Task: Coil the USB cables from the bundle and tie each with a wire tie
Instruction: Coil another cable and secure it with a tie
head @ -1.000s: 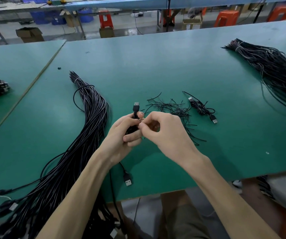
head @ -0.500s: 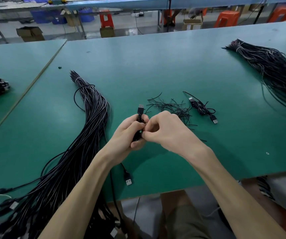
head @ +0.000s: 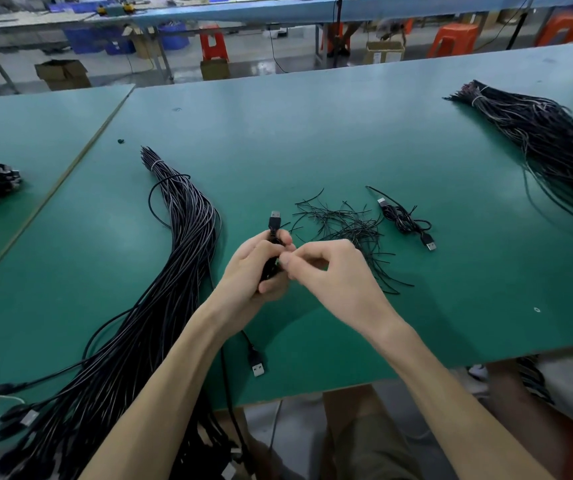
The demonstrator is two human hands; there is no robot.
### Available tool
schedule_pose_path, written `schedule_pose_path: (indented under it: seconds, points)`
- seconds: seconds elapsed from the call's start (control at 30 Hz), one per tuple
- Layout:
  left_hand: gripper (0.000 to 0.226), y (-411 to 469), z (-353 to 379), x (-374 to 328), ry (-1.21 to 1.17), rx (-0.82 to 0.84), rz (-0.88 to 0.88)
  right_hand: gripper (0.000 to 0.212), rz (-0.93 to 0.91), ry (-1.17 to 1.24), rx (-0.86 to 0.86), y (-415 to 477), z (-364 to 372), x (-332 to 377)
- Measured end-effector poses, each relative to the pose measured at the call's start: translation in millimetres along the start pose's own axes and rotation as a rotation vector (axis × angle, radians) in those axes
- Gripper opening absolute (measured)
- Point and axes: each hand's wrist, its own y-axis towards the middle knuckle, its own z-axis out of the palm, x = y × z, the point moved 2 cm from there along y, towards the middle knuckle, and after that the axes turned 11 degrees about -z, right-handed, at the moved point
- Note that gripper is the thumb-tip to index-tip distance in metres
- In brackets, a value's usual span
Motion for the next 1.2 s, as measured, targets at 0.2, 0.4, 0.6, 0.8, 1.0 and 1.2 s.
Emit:
schedule_pose_path:
  seconds: [0.2,0.4,0.6,0.8,1.0,1.2]
  points:
    - [0.015,-3.4,-2.3,-6.9,-0.334,0.178,-0.114,0.018,0.156,0.195,-0.171,5.2,-0.3,-11.3]
    - [0.007,-10.5,3.9,-8.2,-0.379,0.276,-0.138,0.037,0.139,0.519,0.011,7.2,9.6,-15.4]
    - [0.008,-13.0,8.9,-9.4,-0.374,0.297,-0.169,0.028,0.152,0.882,0.125,12.2,10.2,-18.5]
    - [0.014,-13.3,8.1,-7.4,-0.336,0.322,-0.176,0.019,0.144,0.889,0.182,11.4,5.7,-24.3]
    - [0.011,-12.6,5.6,-4.6,-0.347,0.349,-0.211,0.016,0.114,0.811,0.177,8.2,2.6,-29.2]
    - [0.022,-9.5,1.1,-3.3,-0.401,0.33,-0.258,0.046,0.075,0.847,0.179,4.2,6.3,-29.8]
